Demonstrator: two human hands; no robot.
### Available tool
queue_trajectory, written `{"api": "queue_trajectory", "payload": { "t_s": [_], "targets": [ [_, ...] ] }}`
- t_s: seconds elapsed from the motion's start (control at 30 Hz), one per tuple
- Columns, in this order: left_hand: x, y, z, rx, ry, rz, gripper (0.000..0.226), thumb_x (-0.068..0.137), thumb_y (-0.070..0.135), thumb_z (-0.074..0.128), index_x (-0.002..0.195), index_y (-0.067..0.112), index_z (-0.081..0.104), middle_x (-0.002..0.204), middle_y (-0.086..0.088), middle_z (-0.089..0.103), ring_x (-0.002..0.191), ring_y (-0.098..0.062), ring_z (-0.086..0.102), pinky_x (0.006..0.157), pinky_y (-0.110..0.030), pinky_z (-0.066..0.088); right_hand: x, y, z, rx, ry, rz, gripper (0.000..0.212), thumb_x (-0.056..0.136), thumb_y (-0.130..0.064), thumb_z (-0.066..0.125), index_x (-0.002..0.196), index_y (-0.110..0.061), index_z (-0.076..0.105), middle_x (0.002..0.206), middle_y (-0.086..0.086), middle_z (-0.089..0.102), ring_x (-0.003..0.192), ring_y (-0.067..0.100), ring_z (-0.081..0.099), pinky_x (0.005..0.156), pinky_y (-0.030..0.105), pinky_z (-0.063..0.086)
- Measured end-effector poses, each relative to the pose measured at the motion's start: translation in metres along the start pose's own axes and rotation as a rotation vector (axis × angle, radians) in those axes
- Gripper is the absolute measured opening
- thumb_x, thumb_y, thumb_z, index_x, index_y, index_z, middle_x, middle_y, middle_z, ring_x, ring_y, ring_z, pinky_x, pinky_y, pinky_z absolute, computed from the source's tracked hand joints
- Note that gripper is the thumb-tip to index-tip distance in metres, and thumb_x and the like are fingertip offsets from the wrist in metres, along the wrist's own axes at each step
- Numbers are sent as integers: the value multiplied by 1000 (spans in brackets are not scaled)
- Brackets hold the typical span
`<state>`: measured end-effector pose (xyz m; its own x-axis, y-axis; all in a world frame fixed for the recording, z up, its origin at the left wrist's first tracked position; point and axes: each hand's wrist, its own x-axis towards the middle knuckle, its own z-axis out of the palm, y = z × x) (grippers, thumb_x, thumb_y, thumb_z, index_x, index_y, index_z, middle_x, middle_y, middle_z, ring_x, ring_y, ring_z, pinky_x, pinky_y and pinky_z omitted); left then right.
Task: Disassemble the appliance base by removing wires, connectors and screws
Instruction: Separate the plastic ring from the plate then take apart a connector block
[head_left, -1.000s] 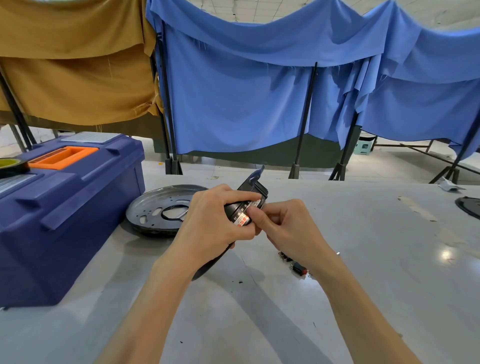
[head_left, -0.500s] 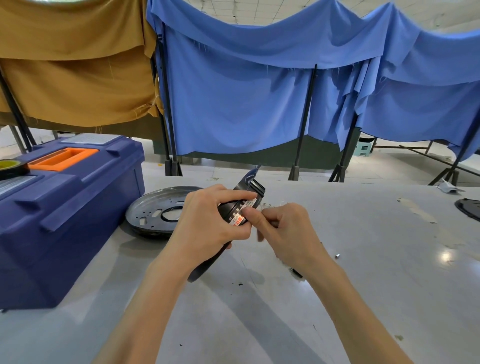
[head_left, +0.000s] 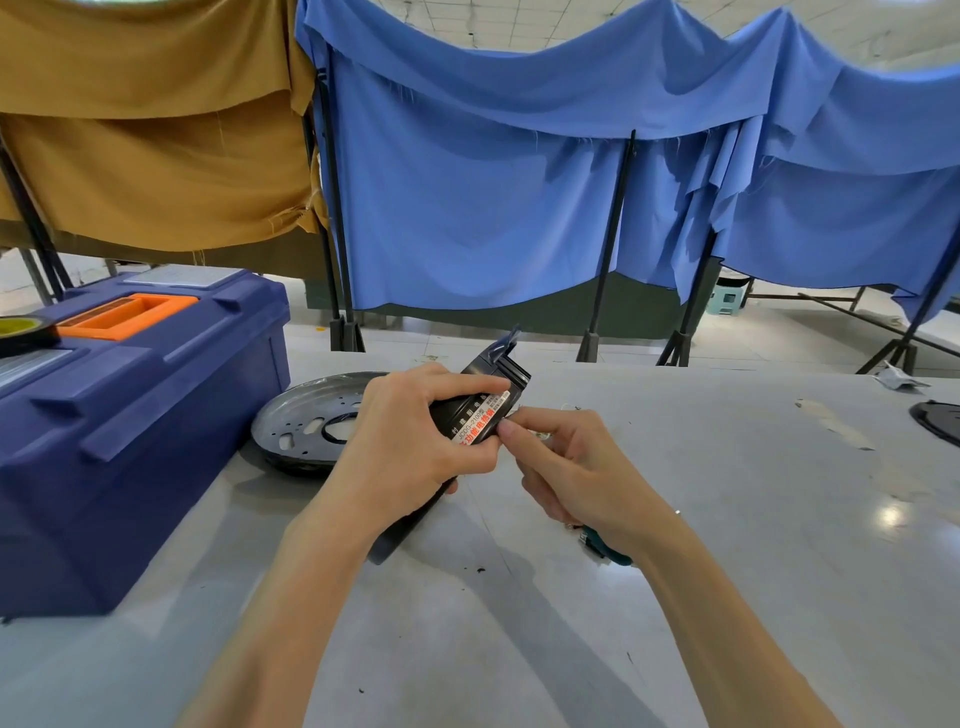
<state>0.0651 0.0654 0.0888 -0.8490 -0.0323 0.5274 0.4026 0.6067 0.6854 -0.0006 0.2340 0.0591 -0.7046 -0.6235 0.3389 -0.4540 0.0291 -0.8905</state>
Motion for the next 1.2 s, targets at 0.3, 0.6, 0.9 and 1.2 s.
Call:
{"api": "queue_trajectory", "payload": {
  "t_s": [0.3, 0.6, 0.9, 1.2],
  "targets": [
    [1, 1, 0, 50, 17, 15, 43, 69, 23, 80, 104, 43, 64, 89, 4, 62, 80, -8, 60, 49, -23, 55, -3, -10, -1, -482, 122, -112, 25, 99, -28, 51, 82, -24, 69, 42, -8, 33, 43, 14, 26, 45, 22, 23],
    [2, 3, 1, 51, -13, 15, 46, 66, 26, 81, 99, 50, 59, 93, 2, 63, 84, -9, 60, 52, -22, 55, -3, -5, -8, -140, -4, 45, 30, 99, -34, 51, 96, -13, 72, 58, 25, 46, 41, 19, 26, 38, 25, 25],
    [4, -2, 2, -27, -4, -3, 43, 69, 15, 82, 105, 37, 71, 89, 2, 62, 75, -18, 63, 43, -31, 55, -5, -12, -6, -463, 106, -113, 33, 99, -28, 52, 66, -32, 58, 46, -11, 47, 42, 12, 31, 44, 22, 28],
    [8, -7, -30, 24, 84, -48, 44, 71, 9, 80, 108, 30, 71, 93, 9, 66, 73, -7, 66, 47, -16, 52, -10, -8, -29, 258, -109, 42, 40, 97, -35, 52, 76, -3, 62, 36, -2, 32, 29, 12, 20, 37, 15, 23]
  ]
}}
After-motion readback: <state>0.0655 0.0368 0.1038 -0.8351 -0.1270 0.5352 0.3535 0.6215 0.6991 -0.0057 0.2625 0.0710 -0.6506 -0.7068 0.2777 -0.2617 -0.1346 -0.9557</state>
